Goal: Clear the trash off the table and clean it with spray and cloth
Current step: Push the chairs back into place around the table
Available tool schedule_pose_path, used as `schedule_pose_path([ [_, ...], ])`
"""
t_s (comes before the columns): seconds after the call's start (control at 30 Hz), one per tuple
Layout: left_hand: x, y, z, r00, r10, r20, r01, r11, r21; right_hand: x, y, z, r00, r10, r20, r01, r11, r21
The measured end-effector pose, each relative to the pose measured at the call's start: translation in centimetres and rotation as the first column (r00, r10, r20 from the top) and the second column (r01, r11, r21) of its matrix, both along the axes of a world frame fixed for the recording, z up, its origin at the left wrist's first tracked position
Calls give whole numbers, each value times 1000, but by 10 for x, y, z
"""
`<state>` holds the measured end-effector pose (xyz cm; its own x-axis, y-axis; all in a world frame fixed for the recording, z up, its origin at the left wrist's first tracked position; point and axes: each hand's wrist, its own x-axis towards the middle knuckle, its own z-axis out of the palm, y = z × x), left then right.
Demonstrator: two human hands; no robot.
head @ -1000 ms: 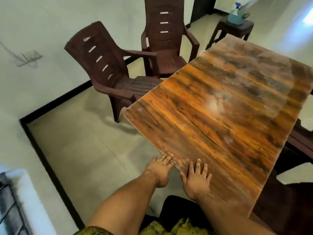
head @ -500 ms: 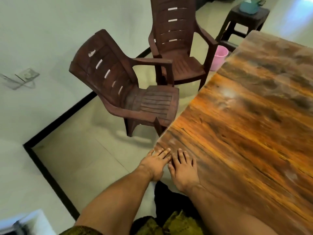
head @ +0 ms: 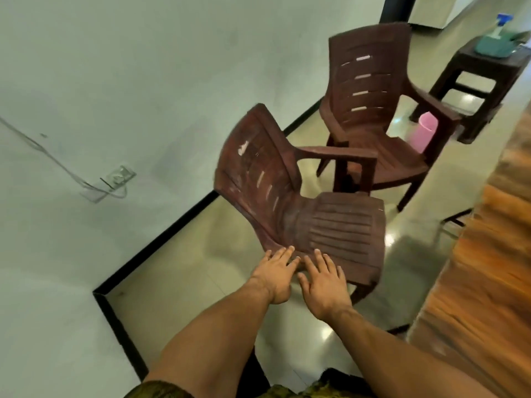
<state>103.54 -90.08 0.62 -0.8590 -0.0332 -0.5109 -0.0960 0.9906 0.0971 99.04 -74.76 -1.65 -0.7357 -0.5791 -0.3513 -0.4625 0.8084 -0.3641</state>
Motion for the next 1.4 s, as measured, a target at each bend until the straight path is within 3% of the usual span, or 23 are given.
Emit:
schedule_pose_path([
  [0.3, -68, -234, 72, 960, -196, -202, 158, 969, -193, -41, -209, 52, 988, -140, -59, 129, 979, -159],
  [0.5, -155, -319, 77, 930, -300, -214, 259, 945, -198, -101, -318, 52, 977, -186, 101, 208, 931, -301],
  [0.73, -248, -354, 73, 837, -529, -136, 496, 840, -219, -168, -377, 34, 903, -322, 285, 425, 767, -481],
  [0.83, -282, -358, 70, 755, -653, -54, 621, 739, -262, -183, -387, 32, 849, -372, 375, 524, 682, -510],
  [1.0, -323, -351, 55, 562, -821, 100, 804, 514, -297, -193, -386, 15, 736, -443, 512, 659, 640, -394],
  [1.17, -343, -342, 55, 490, -866, 95, 867, 473, -157, -185, -393, 22, 570, -518, 638, 803, 516, -299],
  [1.23, -350, -344, 56, 455, -888, 58, 888, 449, -96, -177, -398, 36, 516, -580, 631, 844, 472, -256],
  [1.3, -349, -349, 54, 438, -899, 2, 898, 437, -41, -164, -404, 52, 499, -659, 563, 854, 484, -190],
  [1.4, -352, -361, 54, 403, -908, -113, 914, 406, -3, -146, -434, 67, 509, -849, 142, 854, 518, 38],
])
